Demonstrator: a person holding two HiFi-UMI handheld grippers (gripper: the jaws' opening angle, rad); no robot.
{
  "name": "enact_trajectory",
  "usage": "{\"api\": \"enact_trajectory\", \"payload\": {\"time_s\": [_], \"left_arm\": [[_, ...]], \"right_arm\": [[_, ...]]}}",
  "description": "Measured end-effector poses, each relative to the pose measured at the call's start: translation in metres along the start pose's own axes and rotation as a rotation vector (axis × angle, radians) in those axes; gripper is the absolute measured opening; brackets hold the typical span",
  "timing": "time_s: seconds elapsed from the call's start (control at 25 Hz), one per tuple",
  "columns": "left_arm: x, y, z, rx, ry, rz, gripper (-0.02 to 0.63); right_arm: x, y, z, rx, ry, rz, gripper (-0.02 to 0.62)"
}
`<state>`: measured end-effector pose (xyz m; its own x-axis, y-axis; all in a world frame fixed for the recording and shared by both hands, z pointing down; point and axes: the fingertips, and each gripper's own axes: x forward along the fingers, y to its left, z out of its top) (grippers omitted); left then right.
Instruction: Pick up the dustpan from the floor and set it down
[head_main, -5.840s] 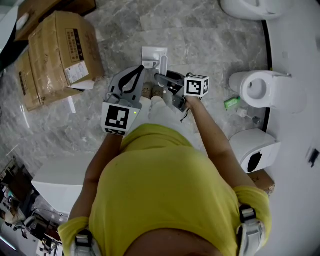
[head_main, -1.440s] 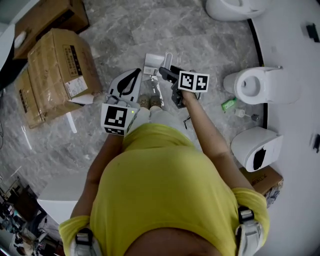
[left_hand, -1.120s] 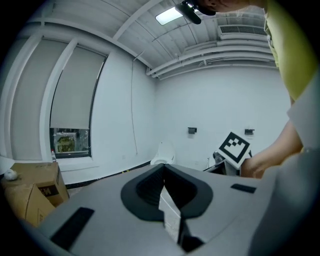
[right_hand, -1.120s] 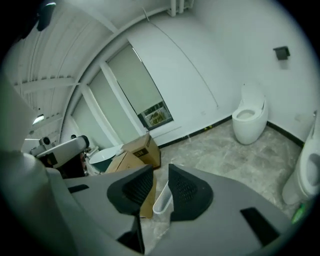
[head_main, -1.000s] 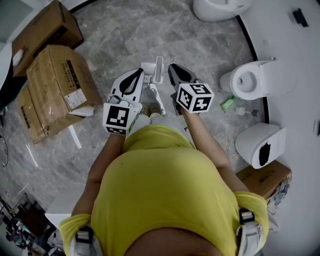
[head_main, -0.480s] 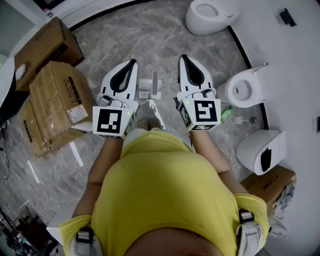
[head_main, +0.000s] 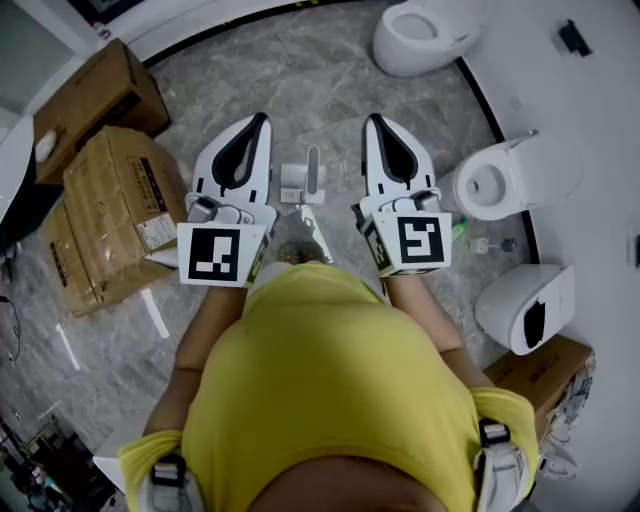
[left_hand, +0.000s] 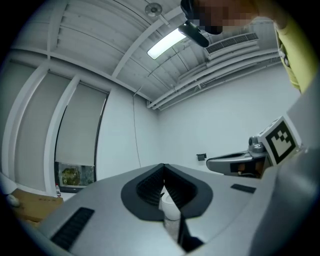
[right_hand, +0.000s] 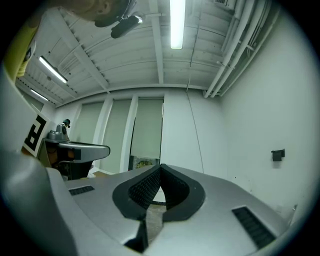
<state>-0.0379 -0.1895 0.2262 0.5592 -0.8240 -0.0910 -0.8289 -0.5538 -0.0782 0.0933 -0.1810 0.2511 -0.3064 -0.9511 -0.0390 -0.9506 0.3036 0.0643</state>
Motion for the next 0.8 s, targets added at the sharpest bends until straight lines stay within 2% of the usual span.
{"api": "enact_trajectory", "payload": {"time_s": [0.24,0.8], "left_arm": [[-0.001,-0.01,-0.002,-0.004,-0.005,-0.02,0.002],[-0.011,-0.038,-0.015,-0.015,0.005,0.007,0.002]], "right_arm": [[-0.005,-0.005,-0.003,0.015,0.004,-0.009,0.011],[-0.032,-0.022,-0.02,0.056,0.01,0.002,0.011]]}}
